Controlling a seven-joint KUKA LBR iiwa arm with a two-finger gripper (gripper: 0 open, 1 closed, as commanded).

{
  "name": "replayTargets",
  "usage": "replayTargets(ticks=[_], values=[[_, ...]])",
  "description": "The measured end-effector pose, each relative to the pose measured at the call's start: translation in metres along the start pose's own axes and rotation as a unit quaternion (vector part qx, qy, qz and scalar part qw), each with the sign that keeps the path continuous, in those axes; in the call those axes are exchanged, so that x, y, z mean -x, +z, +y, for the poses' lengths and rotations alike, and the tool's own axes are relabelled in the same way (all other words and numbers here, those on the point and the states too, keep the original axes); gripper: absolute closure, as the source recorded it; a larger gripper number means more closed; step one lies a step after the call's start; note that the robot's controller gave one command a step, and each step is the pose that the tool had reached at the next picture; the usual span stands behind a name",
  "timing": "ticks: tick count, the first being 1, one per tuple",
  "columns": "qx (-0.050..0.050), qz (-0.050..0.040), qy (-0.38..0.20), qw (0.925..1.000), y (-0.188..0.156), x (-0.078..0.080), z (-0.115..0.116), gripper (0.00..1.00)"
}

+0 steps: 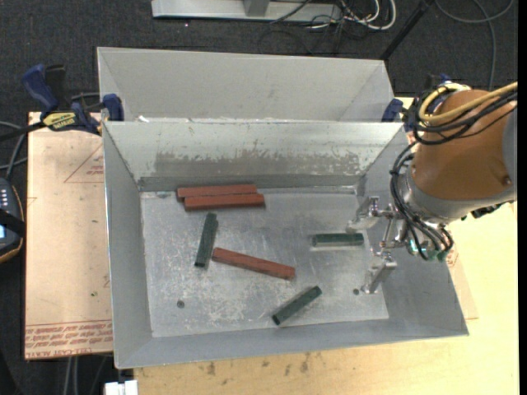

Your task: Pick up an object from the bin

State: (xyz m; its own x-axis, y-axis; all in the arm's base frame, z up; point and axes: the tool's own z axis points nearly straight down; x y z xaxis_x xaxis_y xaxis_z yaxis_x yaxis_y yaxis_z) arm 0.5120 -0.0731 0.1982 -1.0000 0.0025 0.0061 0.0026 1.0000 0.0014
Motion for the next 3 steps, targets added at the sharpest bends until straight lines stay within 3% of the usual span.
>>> replayTargets(ticks=[1, 2, 3], values=[[0.000, -0.0033, -0.001, 1.0000, -0.003, 0.002, 0.000, 0.00], [0.000, -0.0060, 0.050, 0.9987, 0.043, 0.032, -0.002, 0.00], [0.000, -0.0059, 0.070, 0.9975, 0.057, 0.075, -0.005, 0.00]])
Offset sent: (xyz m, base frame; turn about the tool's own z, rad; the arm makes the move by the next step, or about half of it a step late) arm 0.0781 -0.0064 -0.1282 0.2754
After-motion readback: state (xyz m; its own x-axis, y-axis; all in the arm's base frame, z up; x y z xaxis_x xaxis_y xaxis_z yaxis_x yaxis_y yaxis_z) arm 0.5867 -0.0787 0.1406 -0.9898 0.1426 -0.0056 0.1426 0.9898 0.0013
